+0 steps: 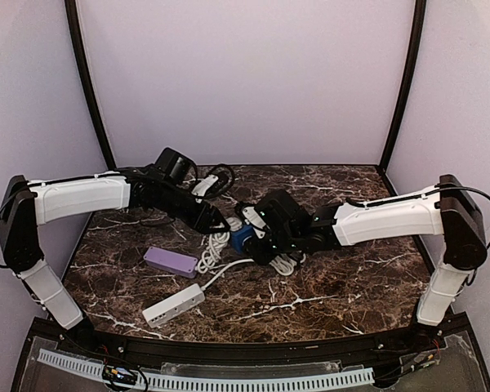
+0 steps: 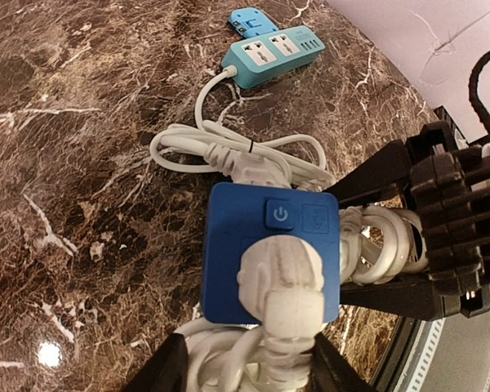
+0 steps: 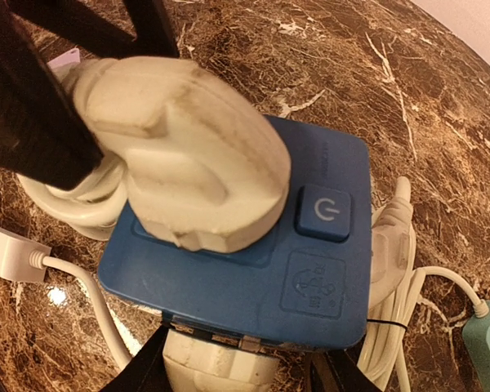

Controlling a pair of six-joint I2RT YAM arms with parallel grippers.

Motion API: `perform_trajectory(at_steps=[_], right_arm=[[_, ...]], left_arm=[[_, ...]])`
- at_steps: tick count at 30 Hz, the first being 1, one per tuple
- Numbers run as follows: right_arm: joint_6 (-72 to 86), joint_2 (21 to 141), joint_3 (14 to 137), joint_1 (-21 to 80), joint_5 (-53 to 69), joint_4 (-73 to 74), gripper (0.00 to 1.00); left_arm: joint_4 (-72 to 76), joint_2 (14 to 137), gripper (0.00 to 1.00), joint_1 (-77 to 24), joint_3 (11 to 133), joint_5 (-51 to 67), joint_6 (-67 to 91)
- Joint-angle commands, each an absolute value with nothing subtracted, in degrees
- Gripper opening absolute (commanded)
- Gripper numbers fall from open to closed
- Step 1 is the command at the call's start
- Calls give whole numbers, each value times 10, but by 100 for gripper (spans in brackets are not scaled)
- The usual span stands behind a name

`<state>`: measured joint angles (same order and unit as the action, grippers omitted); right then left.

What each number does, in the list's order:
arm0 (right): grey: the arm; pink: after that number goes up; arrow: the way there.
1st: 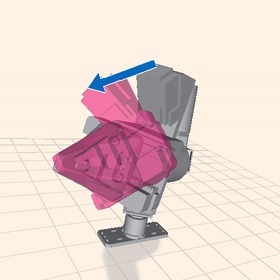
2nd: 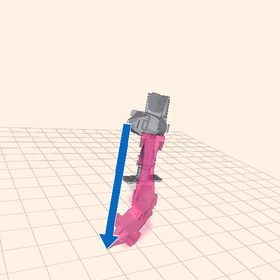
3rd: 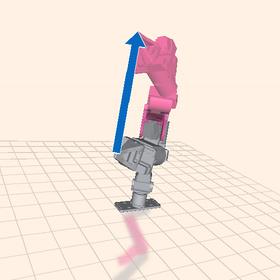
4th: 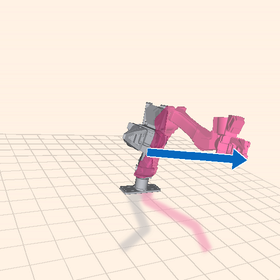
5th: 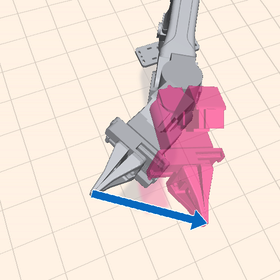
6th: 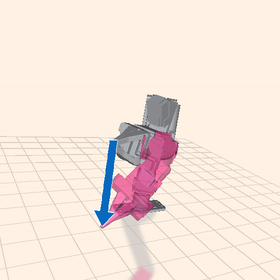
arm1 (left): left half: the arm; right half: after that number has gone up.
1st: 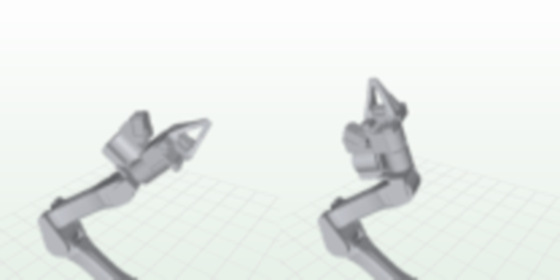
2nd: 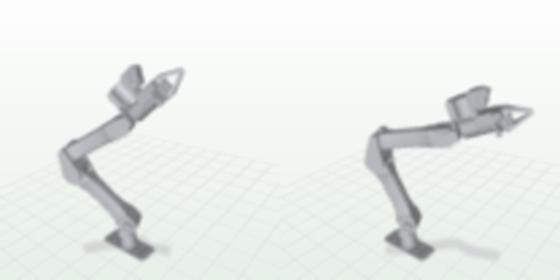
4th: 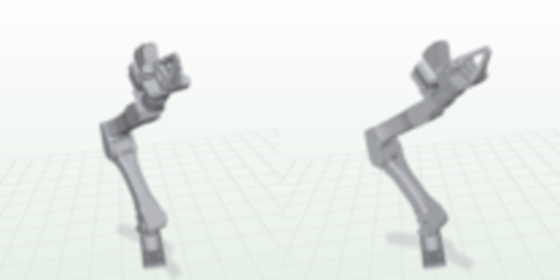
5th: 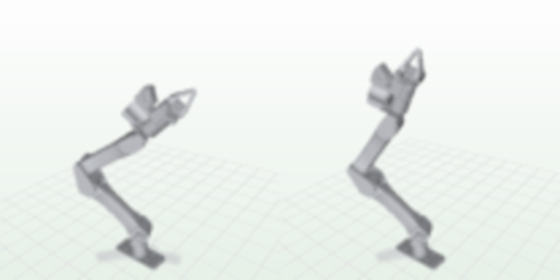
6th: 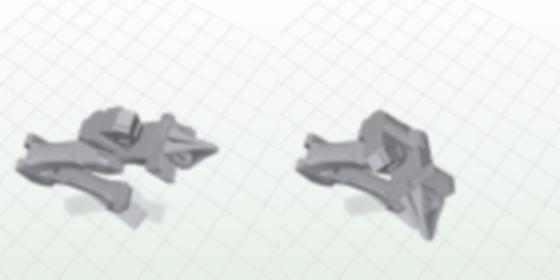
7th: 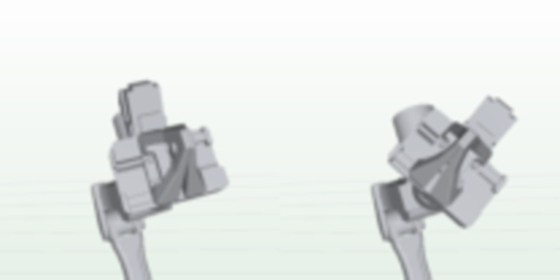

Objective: Pull the plug off the socket

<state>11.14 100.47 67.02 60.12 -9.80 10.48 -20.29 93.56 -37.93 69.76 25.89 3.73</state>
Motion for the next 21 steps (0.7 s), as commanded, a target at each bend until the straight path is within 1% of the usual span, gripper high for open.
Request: perform_trajectory(at_steps=[1,2,3,4,6,7,8,9,10,12,13,15,18,19,21], right_arm=[[103,984,687,603,-99,48,5],[102,986,688,603,-99,50,5],[102,990,689,604,-99,52,4],[102,992,689,604,-98,52,4],[102,997,688,604,-96,53,4],[102,998,688,604,-96,53,4],[102,998,687,603,-96,53,5],[100,998,687,603,-96,54,8],[100,996,686,602,-95,57,13],[101,991,681,598,-89,59,24],[102,986,676,597,-86,60,33],[106,975,662,590,-77,61,53],[108,962,641,581,-59,70,75],[107,961,637,580,-57,75,79],[103,961,632,579,-56,89,83]], left_arm=[[-231,945,40,-387,714,237,13],[-231,944,38,-388,714,237,7],[-231,944,32,-388,713,241,5],[-231,944,29,-388,711,246,-11],[-231,945,16,-389,706,268,-25],[-231,947,12,-389,703,280,-27],[-231,949,6,-388,702,286,-32],[-231,949,3,-388,699,294,-32],[-230,949,1,-389,698,296,-31],[-224,945,1,-388,693,299,-27],[-221,942,1,-388,689,296,-26],[-209,933,1,-388,682,291,-16],[-188,917,1,-386,672,295,-5],[-184,912,1,-384,666,298,-4],[-172,907,1,-380,660,311,15]])
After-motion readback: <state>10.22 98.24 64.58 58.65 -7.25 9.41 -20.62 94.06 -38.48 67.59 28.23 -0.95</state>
